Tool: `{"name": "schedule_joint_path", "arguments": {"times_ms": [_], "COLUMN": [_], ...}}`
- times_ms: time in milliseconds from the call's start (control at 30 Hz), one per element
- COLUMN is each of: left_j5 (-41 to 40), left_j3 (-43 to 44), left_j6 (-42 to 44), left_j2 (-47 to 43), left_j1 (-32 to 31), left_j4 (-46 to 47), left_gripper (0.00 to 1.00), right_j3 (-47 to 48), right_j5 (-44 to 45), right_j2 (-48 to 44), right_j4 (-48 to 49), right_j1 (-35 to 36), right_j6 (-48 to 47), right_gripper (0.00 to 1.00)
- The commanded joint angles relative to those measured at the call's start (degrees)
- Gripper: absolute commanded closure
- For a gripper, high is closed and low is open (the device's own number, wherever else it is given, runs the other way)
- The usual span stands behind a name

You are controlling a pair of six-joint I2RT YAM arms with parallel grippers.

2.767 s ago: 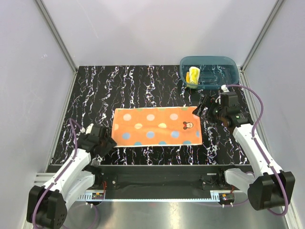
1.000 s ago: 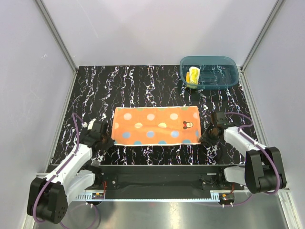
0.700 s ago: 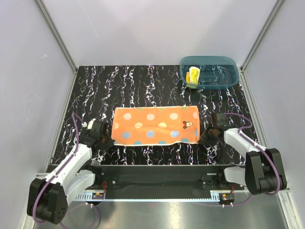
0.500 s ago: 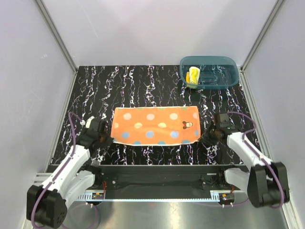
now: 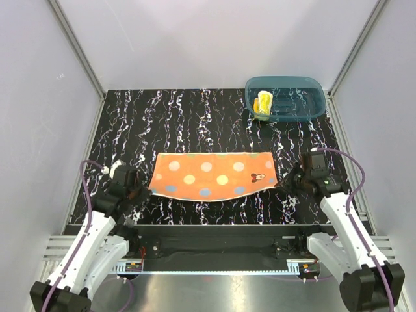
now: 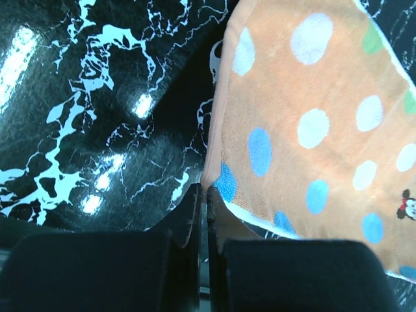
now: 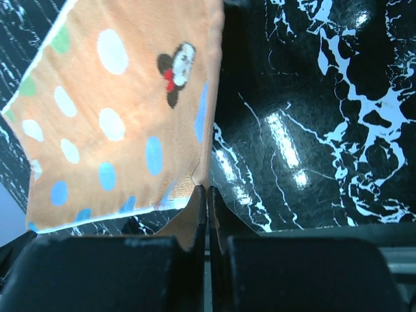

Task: Roll the towels
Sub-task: Fold the towel

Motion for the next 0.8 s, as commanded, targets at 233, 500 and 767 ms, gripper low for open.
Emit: {"name": "schedule_joint_path", "arguments": {"times_ms": [233, 500, 767], "left_j5": [1.68, -0.35, -2.02], "left_j3": [13.31, 20.36, 27.12], "left_j6": [9.14, 14.34, 16.45], "left_j2": [3.56, 15.50, 27.72], "left_j1": [-0.14, -0.05, 0.65], "left_j4": [-3.02, -3.12, -1.80], "left_gripper": [1.00, 1.00, 1.00], "right_j3": [9.28, 16.05, 22.55], "right_j5": [1.19, 4.62, 6.38], "right_j2": [2.13, 13.91, 25.33], "right_j4": [-4.48, -1.32, 1.14], "right_j1": [-0.16, -0.16, -2.45], "right_j6": [-2.72, -6.23, -9.57], "right_gripper": [1.00, 1.00, 1.00]}}
